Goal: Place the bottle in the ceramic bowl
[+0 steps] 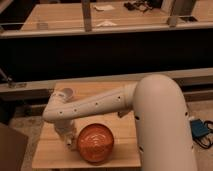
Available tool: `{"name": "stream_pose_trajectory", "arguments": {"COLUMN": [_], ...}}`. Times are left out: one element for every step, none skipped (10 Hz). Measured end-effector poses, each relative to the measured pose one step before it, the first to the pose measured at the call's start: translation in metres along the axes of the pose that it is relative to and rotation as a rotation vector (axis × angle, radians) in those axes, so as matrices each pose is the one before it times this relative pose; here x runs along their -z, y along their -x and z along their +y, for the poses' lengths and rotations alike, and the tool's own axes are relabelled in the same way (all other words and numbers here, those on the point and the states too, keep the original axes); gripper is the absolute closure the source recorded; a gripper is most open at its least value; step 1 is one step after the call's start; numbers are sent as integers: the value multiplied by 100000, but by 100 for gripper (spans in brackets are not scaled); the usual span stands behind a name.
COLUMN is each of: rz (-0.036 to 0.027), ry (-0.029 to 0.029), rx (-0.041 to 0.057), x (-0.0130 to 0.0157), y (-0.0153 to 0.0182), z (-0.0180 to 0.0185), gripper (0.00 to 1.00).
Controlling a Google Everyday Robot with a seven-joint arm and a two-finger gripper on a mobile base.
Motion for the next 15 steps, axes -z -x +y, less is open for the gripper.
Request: {"name": "stream_pose_trajectory", "arguments": {"rz": [200, 246, 359, 217, 480, 484, 47, 324, 474, 439, -4, -201, 407, 278, 258], "ry": [-732, -871, -915, -429, -861, -734, -483, -632, -293, -571, -127, 151, -481, -480, -324], "rx": [-140, -519, -1023, -722, -1111, -1275, -341, 280, -68, -305, -517, -473, -933, 173, -312], "x": [11, 1, 524, 510, 644, 687, 192, 194, 160, 147, 134, 107, 121, 33, 76], "y": [2, 63, 317, 354, 580, 516, 335, 254, 160, 426, 463, 487, 451, 100, 243], "z": [16, 171, 651, 614, 955, 893, 188, 2, 333, 604, 688, 738, 748, -45, 189], "gripper": [77, 79, 87, 90, 91, 89, 85, 84, 80, 66, 58, 53, 52, 56, 65]}}
